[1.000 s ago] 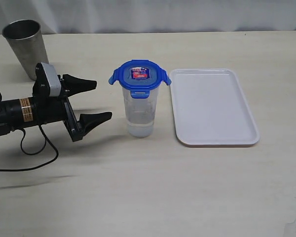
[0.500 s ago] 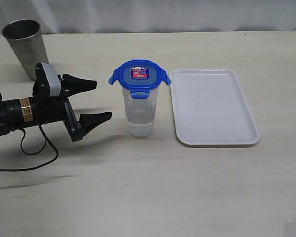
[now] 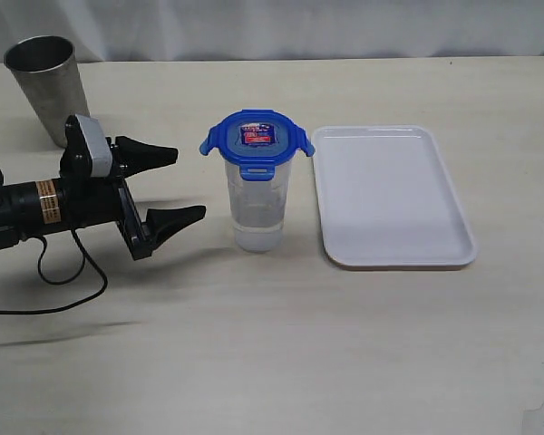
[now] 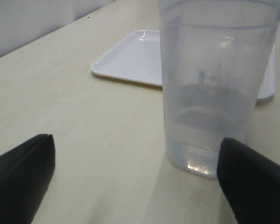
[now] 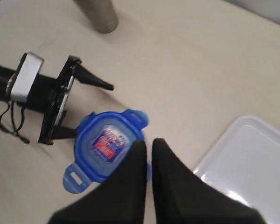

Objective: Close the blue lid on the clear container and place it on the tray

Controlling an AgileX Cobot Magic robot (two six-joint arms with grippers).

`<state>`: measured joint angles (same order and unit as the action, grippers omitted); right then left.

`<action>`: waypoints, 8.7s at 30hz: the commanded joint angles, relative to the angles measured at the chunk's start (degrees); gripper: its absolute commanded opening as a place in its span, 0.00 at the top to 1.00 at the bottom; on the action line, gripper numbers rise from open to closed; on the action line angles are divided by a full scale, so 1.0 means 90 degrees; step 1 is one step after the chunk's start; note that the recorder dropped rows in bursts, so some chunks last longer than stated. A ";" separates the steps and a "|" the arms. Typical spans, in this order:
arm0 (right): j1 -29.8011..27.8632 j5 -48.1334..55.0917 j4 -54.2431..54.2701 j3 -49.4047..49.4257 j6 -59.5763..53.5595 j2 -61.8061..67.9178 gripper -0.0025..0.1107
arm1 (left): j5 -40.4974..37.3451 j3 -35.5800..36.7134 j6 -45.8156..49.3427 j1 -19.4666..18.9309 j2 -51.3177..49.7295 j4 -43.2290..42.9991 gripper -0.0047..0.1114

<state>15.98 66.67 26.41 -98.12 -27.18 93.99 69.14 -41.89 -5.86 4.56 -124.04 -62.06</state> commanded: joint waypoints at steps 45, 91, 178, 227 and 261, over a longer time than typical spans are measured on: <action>0.1944 -0.0496 -0.1536 -0.0033 0.0611 0.1828 0.93 | 0.0091 -0.0022 -0.0001 0.0015 -0.0025 -0.0121 0.21; 0.1944 -0.0565 -0.1536 -0.0033 0.0657 0.1843 0.93 | -0.0022 -0.1281 -0.0215 0.1870 -0.0511 0.0593 0.52; 0.2827 -0.2446 -0.3685 0.2121 -0.2222 0.2507 0.68 | 0.0091 -0.1281 -0.1734 0.1643 -0.0511 0.0184 0.96; 0.1052 -0.0252 -0.0428 -0.0123 0.0930 0.1257 0.57 | -0.0008 -0.1281 -0.1706 0.1643 -0.0511 0.0426 0.96; 0.1037 -0.0255 0.1331 0.0918 0.0428 0.2720 0.68 | 0.0019 -0.1281 -0.1686 0.1643 -0.0511 0.0357 0.96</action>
<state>23.11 63.28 37.67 -92.04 -21.23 114.38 69.25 -52.97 -21.28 18.00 -128.87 -58.61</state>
